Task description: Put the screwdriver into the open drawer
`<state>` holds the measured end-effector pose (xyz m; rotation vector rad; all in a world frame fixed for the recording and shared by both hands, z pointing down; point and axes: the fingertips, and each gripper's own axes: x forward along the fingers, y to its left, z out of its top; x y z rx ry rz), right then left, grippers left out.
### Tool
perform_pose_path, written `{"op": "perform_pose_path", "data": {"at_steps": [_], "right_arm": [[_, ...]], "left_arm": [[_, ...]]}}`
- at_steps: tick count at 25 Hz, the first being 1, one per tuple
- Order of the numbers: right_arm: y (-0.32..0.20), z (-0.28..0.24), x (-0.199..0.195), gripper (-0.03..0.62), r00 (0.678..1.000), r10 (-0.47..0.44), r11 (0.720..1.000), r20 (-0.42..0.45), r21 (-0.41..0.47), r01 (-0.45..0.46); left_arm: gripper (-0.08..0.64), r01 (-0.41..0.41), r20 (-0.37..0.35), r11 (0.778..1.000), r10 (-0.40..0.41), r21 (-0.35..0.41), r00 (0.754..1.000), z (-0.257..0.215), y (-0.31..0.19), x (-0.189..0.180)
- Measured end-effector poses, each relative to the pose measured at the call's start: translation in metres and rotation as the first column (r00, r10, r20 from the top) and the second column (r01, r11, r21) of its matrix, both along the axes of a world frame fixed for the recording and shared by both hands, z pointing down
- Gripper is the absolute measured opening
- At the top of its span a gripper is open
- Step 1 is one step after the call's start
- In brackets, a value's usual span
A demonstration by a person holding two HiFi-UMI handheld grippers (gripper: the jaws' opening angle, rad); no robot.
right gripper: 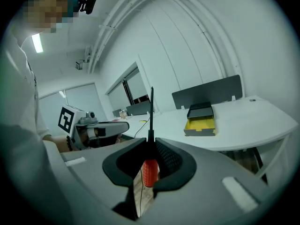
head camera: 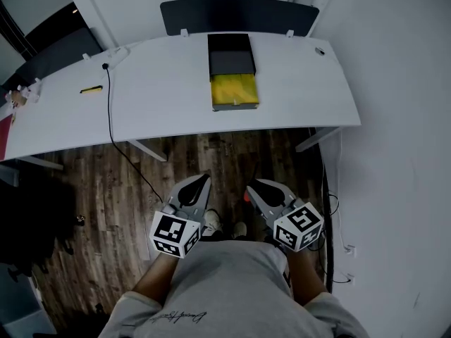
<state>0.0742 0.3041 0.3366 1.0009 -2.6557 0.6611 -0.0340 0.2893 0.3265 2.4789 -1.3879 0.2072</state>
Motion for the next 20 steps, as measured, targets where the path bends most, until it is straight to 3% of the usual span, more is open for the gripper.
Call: {"op": "perform_pose_path", "data": {"at_steps": [20], "right_arm": [[-0.024,-0.009,-0.038,0.074,1.0,0.01,0.999,-0.025,0.047,-0.008]], "left_arm": [[0.0,-0.053,-0.019,0.998,0.054,0.026,0.998,-0.004,-0.029,-0.029]]}}
